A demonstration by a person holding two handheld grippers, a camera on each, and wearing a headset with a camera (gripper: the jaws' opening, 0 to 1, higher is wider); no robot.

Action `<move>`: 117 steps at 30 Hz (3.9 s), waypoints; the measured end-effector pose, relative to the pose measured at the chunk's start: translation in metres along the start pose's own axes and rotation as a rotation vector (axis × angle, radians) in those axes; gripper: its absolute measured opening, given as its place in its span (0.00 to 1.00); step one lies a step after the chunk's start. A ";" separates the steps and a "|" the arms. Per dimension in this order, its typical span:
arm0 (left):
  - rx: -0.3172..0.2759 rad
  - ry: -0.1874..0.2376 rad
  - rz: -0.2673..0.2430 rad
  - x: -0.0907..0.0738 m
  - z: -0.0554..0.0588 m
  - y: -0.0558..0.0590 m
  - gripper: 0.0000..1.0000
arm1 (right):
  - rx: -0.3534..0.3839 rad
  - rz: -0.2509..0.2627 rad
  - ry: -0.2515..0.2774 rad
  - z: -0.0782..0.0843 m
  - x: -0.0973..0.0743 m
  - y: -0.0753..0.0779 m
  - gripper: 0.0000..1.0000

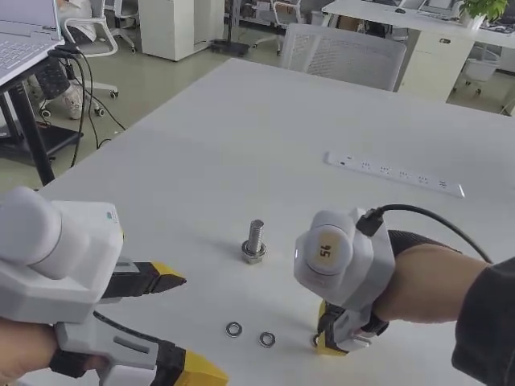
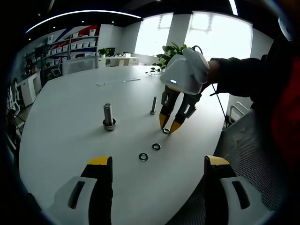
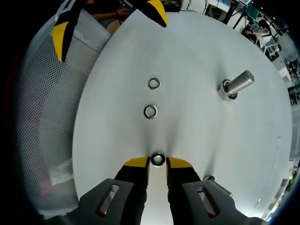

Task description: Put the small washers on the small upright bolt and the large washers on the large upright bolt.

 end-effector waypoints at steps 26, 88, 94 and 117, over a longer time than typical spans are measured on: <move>-0.001 -0.002 -0.001 0.000 -0.001 0.001 0.79 | 0.012 0.000 0.003 0.004 -0.006 0.003 0.14; -0.001 0.004 -0.003 -0.001 -0.002 0.001 0.79 | 0.092 0.177 0.041 0.022 -0.089 0.061 0.14; -0.003 0.001 -0.003 0.000 -0.001 0.000 0.79 | 0.087 0.166 0.037 0.021 -0.083 0.063 0.14; -0.016 -0.010 -0.006 0.000 0.001 -0.002 0.79 | 0.098 0.127 0.023 0.027 -0.066 0.071 0.14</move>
Point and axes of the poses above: the centre of the closed fingertips' face, and the gripper's own axes: x roughly forward along the fingers, y roughly to its right, z roughly out of its underside, the point moved 8 cm from there along -x, roughly backward along the fingers, and after that the axes turned 5 degrees about x, right-handed, at the moved point
